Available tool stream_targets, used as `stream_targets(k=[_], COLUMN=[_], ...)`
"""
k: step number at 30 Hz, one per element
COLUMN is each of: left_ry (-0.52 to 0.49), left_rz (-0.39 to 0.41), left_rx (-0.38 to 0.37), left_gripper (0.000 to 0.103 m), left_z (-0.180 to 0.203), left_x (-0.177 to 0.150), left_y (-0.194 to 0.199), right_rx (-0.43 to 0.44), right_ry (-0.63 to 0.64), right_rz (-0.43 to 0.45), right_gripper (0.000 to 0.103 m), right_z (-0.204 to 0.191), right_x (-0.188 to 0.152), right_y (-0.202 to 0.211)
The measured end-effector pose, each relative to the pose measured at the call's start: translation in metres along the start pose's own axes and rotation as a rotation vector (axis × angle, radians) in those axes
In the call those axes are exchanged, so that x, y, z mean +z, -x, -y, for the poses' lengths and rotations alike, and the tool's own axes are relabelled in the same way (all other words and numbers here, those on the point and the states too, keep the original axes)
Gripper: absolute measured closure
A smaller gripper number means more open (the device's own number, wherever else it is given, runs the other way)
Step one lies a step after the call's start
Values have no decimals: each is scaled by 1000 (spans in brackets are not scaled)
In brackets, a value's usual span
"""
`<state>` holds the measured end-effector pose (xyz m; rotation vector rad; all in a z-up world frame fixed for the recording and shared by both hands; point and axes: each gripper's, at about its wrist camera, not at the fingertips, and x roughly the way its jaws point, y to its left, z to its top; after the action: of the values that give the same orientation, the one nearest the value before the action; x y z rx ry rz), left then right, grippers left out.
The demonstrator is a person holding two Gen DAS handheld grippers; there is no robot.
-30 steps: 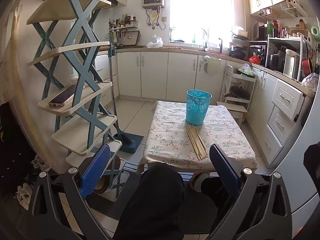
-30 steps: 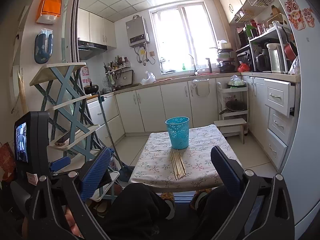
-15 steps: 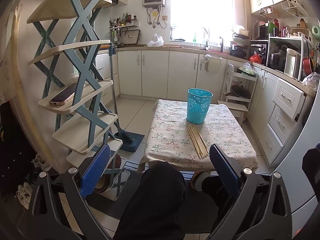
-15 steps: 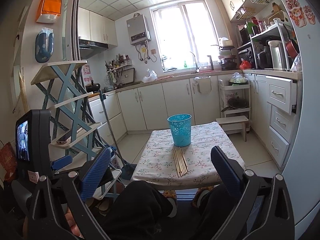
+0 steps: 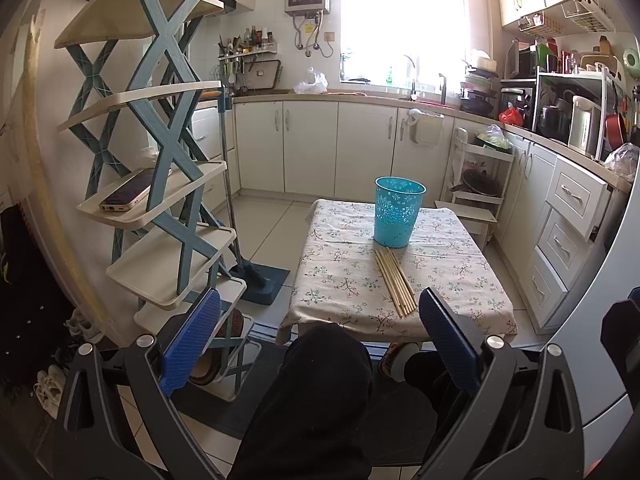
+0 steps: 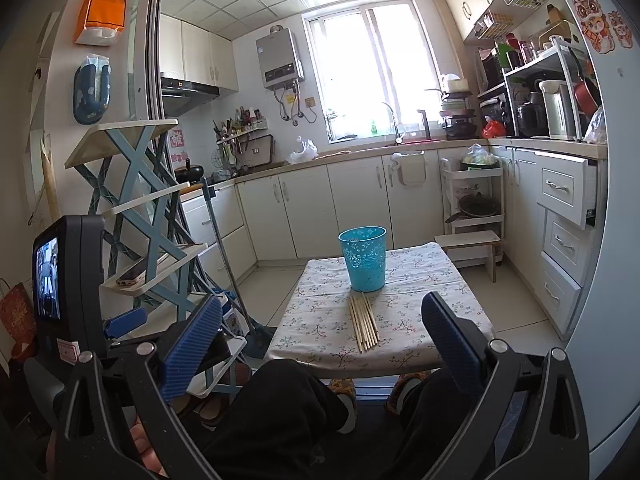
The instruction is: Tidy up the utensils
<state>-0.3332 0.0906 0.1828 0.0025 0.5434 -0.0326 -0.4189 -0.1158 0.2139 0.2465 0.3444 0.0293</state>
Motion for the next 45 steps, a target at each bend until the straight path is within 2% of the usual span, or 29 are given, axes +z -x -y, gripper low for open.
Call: stream_targets(k=[7, 13, 17, 23, 24, 25, 26, 28, 29, 30, 33, 38, 43, 45], left_ry=[-22, -26, -19, -10, -3, 6, 15, 30, 35, 35, 32, 44, 25, 21], left_rz=[-12, -44, -94, -215, -238, -260, -281, -318, -337, -355, -398, -444, -479, -495], left_rx=[-6, -4, -20, -26, -25, -28, -32, -28, -35, -40, -42, -41, -42, -47], left_gripper=[8, 8, 8, 8, 8, 8, 8, 8, 8, 8, 8, 8, 8, 8], left_z=[0, 1, 3, 10, 12, 15, 18, 25, 30, 35, 50, 64, 81, 86], left_x=[0, 6, 16, 23, 23, 22, 21, 19, 19, 18, 13, 10, 4, 1], left_y=[-10, -52, -104, -189, -206, -223, -240, -269, -283, -298, -337, -375, -405, -415], right_rx=[0, -28, -50, -30, -11, 2, 8, 8, 5, 11, 35, 58, 90, 90], right_ry=[2, 3, 12, 56, 52, 45, 41, 39, 37, 29, 15, 63, 94, 72], right_rz=[-6, -50, -108, -286, -338, -387, -438, -528, -569, -593, -649, -690, -705, -694], right_gripper=[7, 7, 7, 8, 14, 28, 34, 55, 60, 69, 74, 74, 93, 97], right_z=[-1, 13, 34, 74, 82, 89, 96, 110, 116, 120, 129, 126, 127, 132], right_x=[1, 3, 5, -10, -17, -25, -33, -51, -59, -64, -76, -83, -92, -90], right_y=[-8, -54, -108, -240, -270, -293, -319, -370, -393, -409, -455, -496, -509, -504])
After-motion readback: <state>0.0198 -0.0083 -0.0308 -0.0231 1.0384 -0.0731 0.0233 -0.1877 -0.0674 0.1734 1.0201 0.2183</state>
